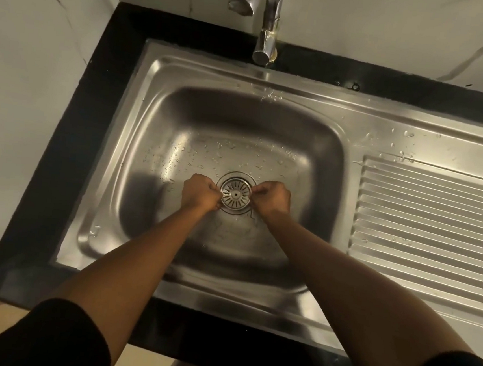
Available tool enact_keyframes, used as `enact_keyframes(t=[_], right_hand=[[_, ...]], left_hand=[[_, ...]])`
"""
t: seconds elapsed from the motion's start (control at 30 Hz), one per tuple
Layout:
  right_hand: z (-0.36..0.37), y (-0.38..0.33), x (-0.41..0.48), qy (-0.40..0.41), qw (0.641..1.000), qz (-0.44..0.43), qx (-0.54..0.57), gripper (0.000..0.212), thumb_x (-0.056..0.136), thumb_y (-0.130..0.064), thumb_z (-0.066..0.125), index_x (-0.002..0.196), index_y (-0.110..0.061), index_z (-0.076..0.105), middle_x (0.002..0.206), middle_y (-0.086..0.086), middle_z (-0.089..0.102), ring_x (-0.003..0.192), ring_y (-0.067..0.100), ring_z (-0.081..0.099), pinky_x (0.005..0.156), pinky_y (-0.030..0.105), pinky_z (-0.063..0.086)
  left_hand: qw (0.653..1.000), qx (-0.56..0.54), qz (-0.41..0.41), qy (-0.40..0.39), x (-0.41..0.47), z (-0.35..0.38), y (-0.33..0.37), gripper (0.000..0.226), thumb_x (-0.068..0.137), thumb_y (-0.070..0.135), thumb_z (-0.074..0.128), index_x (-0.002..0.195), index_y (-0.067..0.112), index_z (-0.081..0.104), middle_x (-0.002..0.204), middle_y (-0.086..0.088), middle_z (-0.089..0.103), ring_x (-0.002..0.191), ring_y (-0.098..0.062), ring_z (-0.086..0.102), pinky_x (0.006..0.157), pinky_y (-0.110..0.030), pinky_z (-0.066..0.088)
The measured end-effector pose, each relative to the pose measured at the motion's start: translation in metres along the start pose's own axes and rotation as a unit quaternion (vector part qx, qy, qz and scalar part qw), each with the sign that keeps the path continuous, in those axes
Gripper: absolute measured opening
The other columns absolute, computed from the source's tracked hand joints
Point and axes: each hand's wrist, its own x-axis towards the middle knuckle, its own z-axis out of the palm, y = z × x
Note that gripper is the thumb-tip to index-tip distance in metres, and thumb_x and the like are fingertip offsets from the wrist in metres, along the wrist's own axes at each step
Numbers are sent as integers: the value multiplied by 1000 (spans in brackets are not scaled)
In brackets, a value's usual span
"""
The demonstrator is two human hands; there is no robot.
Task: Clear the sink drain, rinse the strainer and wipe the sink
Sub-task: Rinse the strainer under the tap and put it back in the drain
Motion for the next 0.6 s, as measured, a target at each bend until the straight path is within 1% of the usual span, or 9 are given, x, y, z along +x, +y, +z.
enact_keyframes(t=[0.03, 0.1, 0.17, 0.23, 0.3, 0.43, 0.53, 0.6], right_hand=[[1, 0, 1, 0, 1000, 1, 0, 17, 85, 0, 76, 88, -16, 82, 84, 1, 76, 86, 22, 76, 85, 33, 64], [3, -1, 4, 4, 1000, 3, -6, 19, 85, -1, 77, 85, -20, 80, 78, -5, 71, 86, 20, 75, 80, 24, 60], [5, 0, 6, 7, 1000, 3, -17, 19, 86, -2, 77, 87, -21, 81, 83, -4, 73, 86, 16, 72, 78, 19, 53], [7, 2, 9, 9, 1000, 3, -25, 18, 87, -3, 76, 94, -19, 82, 97, 1, 78, 86, 14, 69, 79, 18, 51], [9, 2, 10, 10, 999, 3, -32, 19, 89, -3, 75, 98, -17, 82, 103, 2, 79, 87, 14, 68, 80, 18, 50], [10, 4, 12, 15, 998, -19, -63, 22, 90, -3, 69, 100, -17, 83, 102, 4, 80, 78, 12, 64, 74, 18, 49], [11, 5, 14, 14, 996, -29, -80, 24, 90, -3, 67, 99, -19, 83, 101, 4, 79, 78, 15, 64, 74, 19, 49], [11, 3, 14, 9, 995, -39, -95, 22, 91, -4, 68, 100, -18, 82, 101, 5, 79, 79, 15, 63, 75, 19, 47]], left_hand=[[1000, 4, -1, 1, 2, 1, 1, 7, 86, 1, 80, 80, 5, 79, 76, -18, 79, 66, -30, 80, 70, -47, 69], [1000, 13, -2, -1, 4, 2, 2, 6, 86, 2, 81, 81, 4, 79, 77, -18, 79, 65, -30, 80, 69, -47, 69], [1000, 26, -2, -7, 7, 3, 3, 5, 85, 2, 83, 82, 3, 79, 79, -18, 79, 67, -30, 80, 70, -47, 69], [999, 37, 0, -9, 9, 4, 3, 4, 84, 1, 83, 83, 1, 79, 81, -19, 80, 72, -32, 80, 73, -47, 68], [999, 43, 0, -8, 11, 6, 3, 3, 84, 1, 83, 83, 1, 79, 82, -19, 80, 75, -33, 80, 75, -46, 68], [998, 57, 3, -10, 13, 8, 3, 4, 82, 2, 83, 80, 2, 79, 80, -17, 80, 71, -31, 80, 72, -46, 68], [998, 63, 4, -7, 16, 8, 3, 4, 82, 3, 84, 81, 3, 80, 81, -17, 80, 73, -31, 80, 73, -45, 68], [998, 69, 8, -4, 16, 8, 4, 4, 83, 5, 84, 81, 3, 80, 81, -17, 80, 74, -31, 80, 74, -44, 68]])
